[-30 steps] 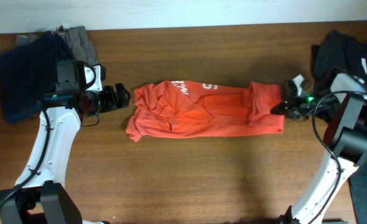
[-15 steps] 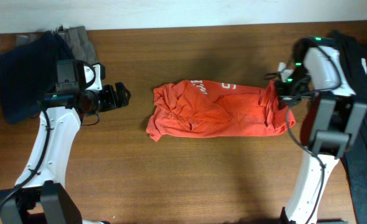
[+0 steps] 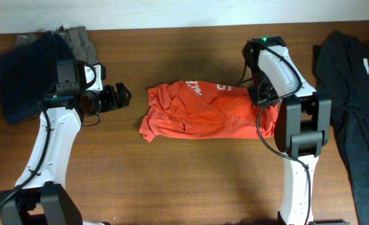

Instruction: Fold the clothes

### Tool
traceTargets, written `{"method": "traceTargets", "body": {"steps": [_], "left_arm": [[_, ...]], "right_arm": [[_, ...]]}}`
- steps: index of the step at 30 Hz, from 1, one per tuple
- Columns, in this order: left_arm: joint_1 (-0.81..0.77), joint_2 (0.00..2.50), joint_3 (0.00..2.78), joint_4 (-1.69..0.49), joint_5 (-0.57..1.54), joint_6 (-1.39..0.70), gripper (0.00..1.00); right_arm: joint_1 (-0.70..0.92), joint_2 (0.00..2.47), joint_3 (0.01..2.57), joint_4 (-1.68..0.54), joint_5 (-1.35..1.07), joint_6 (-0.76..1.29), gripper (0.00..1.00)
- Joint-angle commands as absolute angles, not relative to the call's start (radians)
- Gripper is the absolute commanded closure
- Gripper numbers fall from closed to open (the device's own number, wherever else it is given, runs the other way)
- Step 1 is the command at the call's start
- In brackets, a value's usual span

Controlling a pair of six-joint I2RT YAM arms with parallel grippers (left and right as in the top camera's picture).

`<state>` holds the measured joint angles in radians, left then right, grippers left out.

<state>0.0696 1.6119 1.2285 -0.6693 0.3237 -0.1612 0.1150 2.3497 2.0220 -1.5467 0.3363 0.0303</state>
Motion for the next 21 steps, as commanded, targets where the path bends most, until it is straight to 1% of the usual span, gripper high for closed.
{"method": "traceTargets", "body": {"steps": [1,5,13,17,21], "left_arm": [[0.067,1.604,1.227,-0.667,0.317,-0.167,0.01],[0.067,1.604,1.227,-0.667,0.317,-0.167,0.01],[0.067,1.604,1.227,-0.667,0.317,-0.167,0.01],[0.067,1.604,1.227,-0.667,0.318,-0.167,0.01],[0.067,1.604,1.227,-0.667,0.317,-0.167,0.01]], "right_arm": [[0.137,2.306,2.089,-1.577,0.373,0.065,0.96],[0.178,2.306,2.098,-1.587,0.319,0.065,0.96],[0.295,2.307,2.091,-1.575,0.314,0.065,0.96],[0.323,2.311,2.091,-1.571,0.243,0.065,0.96],[0.328,2.313,2.088,-1.564,0.227,0.065,0.96]]}}
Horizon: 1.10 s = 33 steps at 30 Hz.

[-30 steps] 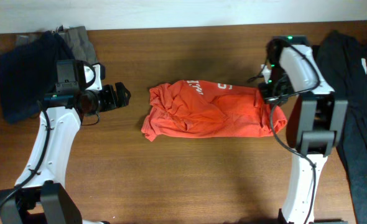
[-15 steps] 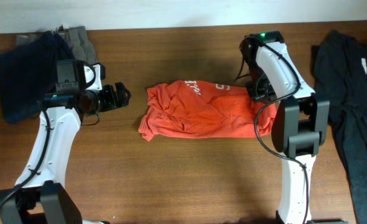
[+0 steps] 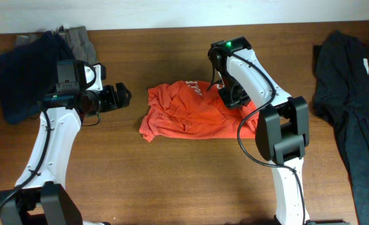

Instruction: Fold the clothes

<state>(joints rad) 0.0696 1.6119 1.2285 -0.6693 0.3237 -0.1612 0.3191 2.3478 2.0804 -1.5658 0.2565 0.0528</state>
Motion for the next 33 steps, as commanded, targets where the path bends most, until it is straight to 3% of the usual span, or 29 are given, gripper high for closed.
{"method": "traceTargets", "body": {"steps": [1,2,3,5,8,16,22,24,25,27,28,29,33], "left_arm": [[0.067,1.604,1.227,-0.667,0.317,-0.167,0.01],[0.067,1.604,1.227,-0.667,0.317,-0.167,0.01],[0.067,1.604,1.227,-0.667,0.317,-0.167,0.01],[0.067,1.604,1.227,-0.667,0.317,-0.167,0.01],[0.067,1.604,1.227,-0.667,0.317,-0.167,0.01],[0.067,1.604,1.227,-0.667,0.318,-0.167,0.01],[0.067,1.604,1.227,-0.667,0.317,-0.167,0.01],[0.067,1.604,1.227,-0.668,0.317,-0.167,0.01],[0.067,1.604,1.227,-0.668,0.318,-0.167,0.01],[0.067,1.604,1.227,-0.668,0.317,-0.167,0.01],[0.067,1.604,1.227,-0.668,0.317,-0.167,0.01],[0.067,1.604,1.227,-0.668,0.317,-0.167,0.01],[0.067,1.604,1.227,-0.668,0.317,-0.167,0.01]], "right_arm": [[0.328,2.313,2.086,-1.563,0.222,0.065,0.95],[0.328,2.313,2.085,-1.564,0.213,0.065,0.90],[0.328,2.313,2.085,-1.564,0.202,0.065,0.75],[0.328,2.313,2.085,-1.564,0.184,0.065,0.34],[0.328,2.313,2.085,-1.563,0.179,0.065,0.02],[0.314,2.312,2.121,-1.525,0.178,0.157,0.01],[0.271,2.312,2.149,-1.436,-0.001,0.157,0.00],[0.247,2.312,2.149,-1.408,-0.062,0.154,0.10],[0.231,2.312,2.149,-1.401,-0.105,0.147,0.25],[0.200,2.312,2.149,-1.394,-0.213,0.107,0.75],[0.186,2.312,2.149,-1.394,-0.253,0.101,0.89],[0.157,2.312,2.149,-1.395,-0.298,0.101,0.96],[0.081,2.312,2.149,-1.383,-0.416,0.043,0.96]]}}
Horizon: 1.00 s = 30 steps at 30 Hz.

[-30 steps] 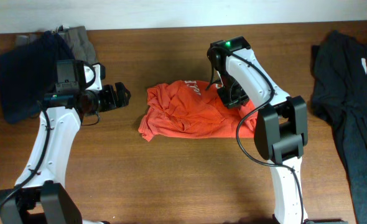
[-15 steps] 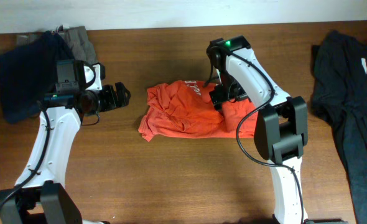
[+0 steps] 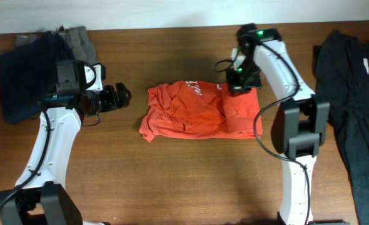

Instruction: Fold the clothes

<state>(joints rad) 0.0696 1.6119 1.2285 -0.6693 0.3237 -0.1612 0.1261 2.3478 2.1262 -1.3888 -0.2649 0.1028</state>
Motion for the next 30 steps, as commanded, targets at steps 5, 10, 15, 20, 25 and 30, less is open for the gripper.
{"method": "traceTargets", "body": {"steps": [5,10,15,20,25,30], "left_arm": [[0.067,1.604,1.227,-0.667,0.317,-0.167,0.01],[0.067,1.604,1.227,-0.668,0.317,-0.167,0.01],[0.067,1.604,1.227,-0.668,0.317,-0.167,0.01],[0.067,1.604,1.227,-0.675,0.317,-0.167,0.01],[0.067,1.604,1.227,-0.675,0.318,-0.167,0.01],[0.067,1.604,1.227,-0.675,0.317,-0.167,0.01]], "right_arm": [[0.005,2.312,2.135,-1.379,-0.712,-0.155,0.96],[-0.042,2.313,2.034,-1.361,-0.945,-0.290,0.96],[-0.076,2.313,1.799,-1.163,-1.184,-0.303,0.96],[-0.094,2.313,1.656,-0.978,-1.245,-0.258,0.96],[-0.091,2.313,1.562,-0.739,-0.996,0.028,0.93],[-0.091,2.325,1.541,-0.639,-0.967,0.065,0.87]]}}
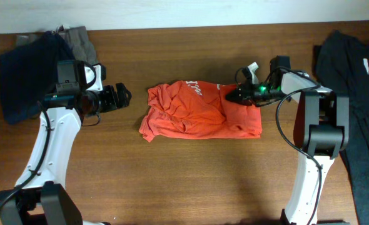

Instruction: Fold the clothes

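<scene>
An orange shirt (194,112) lies crumpled in the middle of the table, its right part doubled over into a flat flap (244,119). My right gripper (230,95) lies low over the flap's upper left corner, pointing left, with the arm stretched in from the right. Its dark fingers blend together, so whether they pinch cloth does not show. My left gripper (123,97) hovers open a little left of the shirt, touching nothing.
A pile of dark navy clothes (25,65) with a grey garment (81,39) sits at the back left. A black garment (353,94) hangs down the table's right side. Bare wood (191,181) runs along the front.
My right gripper was above the shirt's upper right edge with the arm arched high. Now it is lower, pointing left at the flap's corner. The shirt and left arm have not changed.
The right gripper was first at the shirt's right end, which reached further right. Then it was over the shirt's middle with that end carried along. After that the end lay folded over, the shirt shorter, and now the gripper rests low at the fold.
</scene>
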### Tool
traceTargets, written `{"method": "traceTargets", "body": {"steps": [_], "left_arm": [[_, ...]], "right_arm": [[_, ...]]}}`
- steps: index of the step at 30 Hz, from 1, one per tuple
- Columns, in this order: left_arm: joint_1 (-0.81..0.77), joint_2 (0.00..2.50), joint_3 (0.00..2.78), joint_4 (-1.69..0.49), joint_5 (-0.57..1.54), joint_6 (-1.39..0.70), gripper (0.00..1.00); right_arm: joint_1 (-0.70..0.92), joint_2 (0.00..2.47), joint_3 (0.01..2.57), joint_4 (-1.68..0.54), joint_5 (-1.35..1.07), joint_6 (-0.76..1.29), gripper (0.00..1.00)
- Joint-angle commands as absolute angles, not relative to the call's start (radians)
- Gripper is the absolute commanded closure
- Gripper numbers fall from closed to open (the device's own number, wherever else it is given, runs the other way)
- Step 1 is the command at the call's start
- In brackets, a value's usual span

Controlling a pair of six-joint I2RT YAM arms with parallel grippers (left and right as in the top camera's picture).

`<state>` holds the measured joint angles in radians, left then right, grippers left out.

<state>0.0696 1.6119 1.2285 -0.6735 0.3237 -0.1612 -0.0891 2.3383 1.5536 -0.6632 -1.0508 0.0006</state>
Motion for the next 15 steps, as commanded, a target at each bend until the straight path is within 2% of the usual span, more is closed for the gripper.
{"method": "traceTargets", "body": {"steps": [1,7,15], "left_arm": [[0.067,1.604,1.227,-0.676,0.318,-0.167,0.01],[0.067,1.604,1.227,-0.679,0.317,-0.167,0.01],[0.067,1.604,1.227,-0.683,0.317,-0.167,0.01]], "right_arm": [[-0.091,2.325,1.541,-0.640,-0.968,0.065,0.88],[-0.108,2.263,1.563,-0.703,-1.073,0.022,0.91],[-0.113,1.992,1.573,-0.926,-1.076,-0.140,0.84]]}}
